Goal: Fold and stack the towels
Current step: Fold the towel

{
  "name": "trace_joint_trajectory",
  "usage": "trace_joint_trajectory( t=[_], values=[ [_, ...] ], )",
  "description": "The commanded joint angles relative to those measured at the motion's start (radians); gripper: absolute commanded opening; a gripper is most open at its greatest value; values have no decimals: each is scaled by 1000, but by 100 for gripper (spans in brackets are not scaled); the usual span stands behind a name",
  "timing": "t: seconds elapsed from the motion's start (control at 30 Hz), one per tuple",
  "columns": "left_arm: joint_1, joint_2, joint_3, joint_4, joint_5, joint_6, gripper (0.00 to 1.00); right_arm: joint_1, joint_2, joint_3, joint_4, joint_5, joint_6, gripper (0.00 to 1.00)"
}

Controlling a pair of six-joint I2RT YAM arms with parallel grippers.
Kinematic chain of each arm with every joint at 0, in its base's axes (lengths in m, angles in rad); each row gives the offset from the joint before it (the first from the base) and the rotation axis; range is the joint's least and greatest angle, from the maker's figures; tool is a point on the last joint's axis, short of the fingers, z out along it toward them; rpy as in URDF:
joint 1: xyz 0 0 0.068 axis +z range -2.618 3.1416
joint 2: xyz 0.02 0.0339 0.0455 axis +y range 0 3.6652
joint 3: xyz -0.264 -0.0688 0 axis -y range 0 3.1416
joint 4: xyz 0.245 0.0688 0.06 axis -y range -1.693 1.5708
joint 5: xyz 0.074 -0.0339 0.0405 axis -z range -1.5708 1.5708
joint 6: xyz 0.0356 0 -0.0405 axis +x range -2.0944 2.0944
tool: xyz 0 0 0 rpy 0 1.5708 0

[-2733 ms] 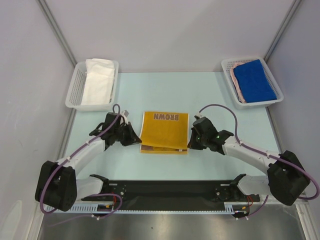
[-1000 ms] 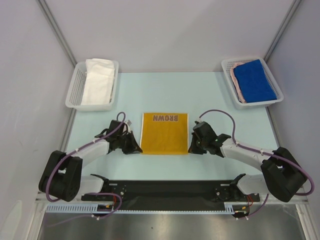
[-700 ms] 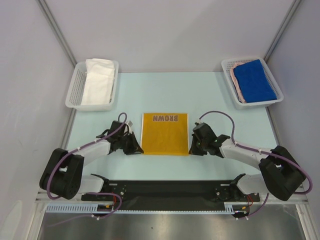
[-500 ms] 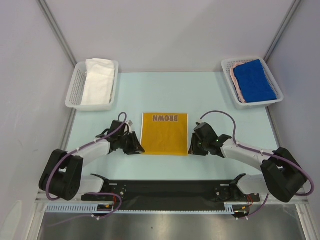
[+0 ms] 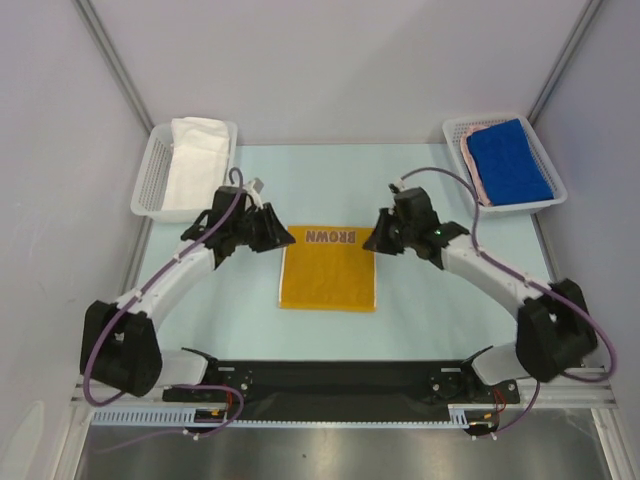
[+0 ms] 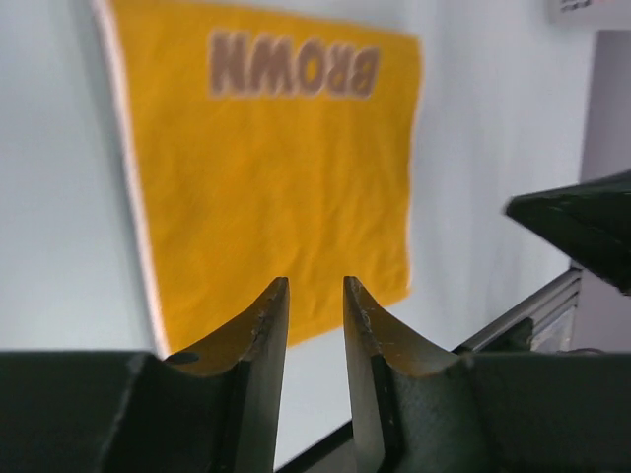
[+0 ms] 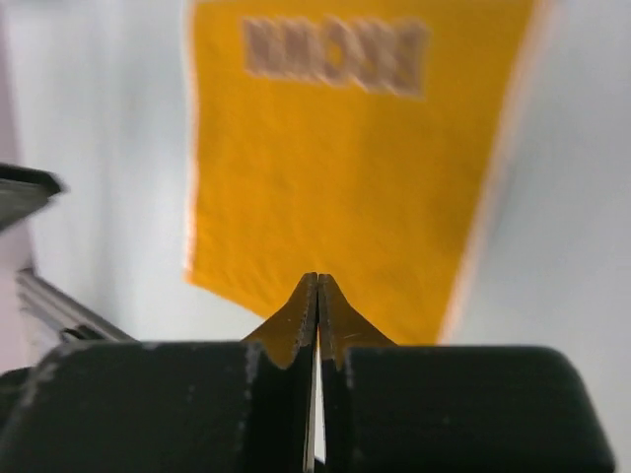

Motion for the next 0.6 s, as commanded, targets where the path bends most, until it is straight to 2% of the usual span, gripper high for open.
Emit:
trace_joint_trajectory(
  t=[0.0, 0.03, 0.1, 0.17, 0.23, 0.37, 0.57],
  values=[
    [1, 156, 80, 215, 148, -39, 32, 14, 184, 139, 232, -187, 25, 0],
    [1, 195, 97, 305, 159, -42, 31, 15, 281, 162, 281, -204, 42, 0],
    [1, 328, 132, 419, 242, -56, 28, 17, 370, 236, 425, -276, 100, 0],
    [1, 466, 177, 492, 295, -65, 25, 20, 501, 274, 529, -316, 139, 0],
    [1, 534, 218, 519, 320, -64, 23, 17, 608, 326, 570, -345, 191, 0],
    [9, 673, 274, 535, 316, -52, 23, 14, 721, 356, 694, -344, 263, 0],
    [18, 739, 259, 578, 264, -81, 22, -24, 823, 359, 780, -319, 330, 0]
  ],
)
